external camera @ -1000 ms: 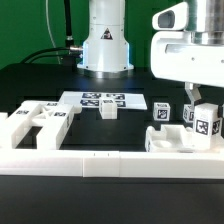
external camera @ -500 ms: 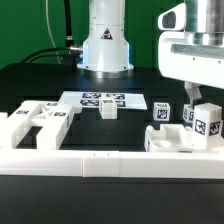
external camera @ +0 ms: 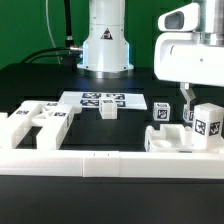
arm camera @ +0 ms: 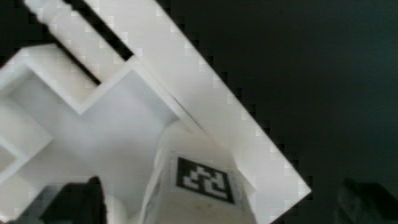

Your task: Assemble chair

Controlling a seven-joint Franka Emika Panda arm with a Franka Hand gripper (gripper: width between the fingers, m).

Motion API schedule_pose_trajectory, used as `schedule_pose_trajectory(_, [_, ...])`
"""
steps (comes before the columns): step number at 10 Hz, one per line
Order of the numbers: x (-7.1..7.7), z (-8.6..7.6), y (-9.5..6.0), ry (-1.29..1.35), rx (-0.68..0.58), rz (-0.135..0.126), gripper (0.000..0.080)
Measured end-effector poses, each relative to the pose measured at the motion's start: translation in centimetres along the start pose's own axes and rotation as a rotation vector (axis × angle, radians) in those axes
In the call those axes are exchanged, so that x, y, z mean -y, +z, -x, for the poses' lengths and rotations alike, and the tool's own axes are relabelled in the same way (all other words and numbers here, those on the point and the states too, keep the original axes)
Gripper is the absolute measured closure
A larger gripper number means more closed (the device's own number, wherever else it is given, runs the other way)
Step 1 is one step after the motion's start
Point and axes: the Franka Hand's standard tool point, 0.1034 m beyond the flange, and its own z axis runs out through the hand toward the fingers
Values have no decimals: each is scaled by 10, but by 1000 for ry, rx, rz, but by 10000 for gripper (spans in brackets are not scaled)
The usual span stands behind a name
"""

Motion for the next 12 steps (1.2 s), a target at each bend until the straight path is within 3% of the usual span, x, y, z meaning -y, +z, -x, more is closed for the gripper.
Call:
schedule_pose_trajectory(7, [-3,-3,0,-660,-6,11,150])
schedule_pose_trajectory(12, [-8,-12,-2,-1160,-21,55,150])
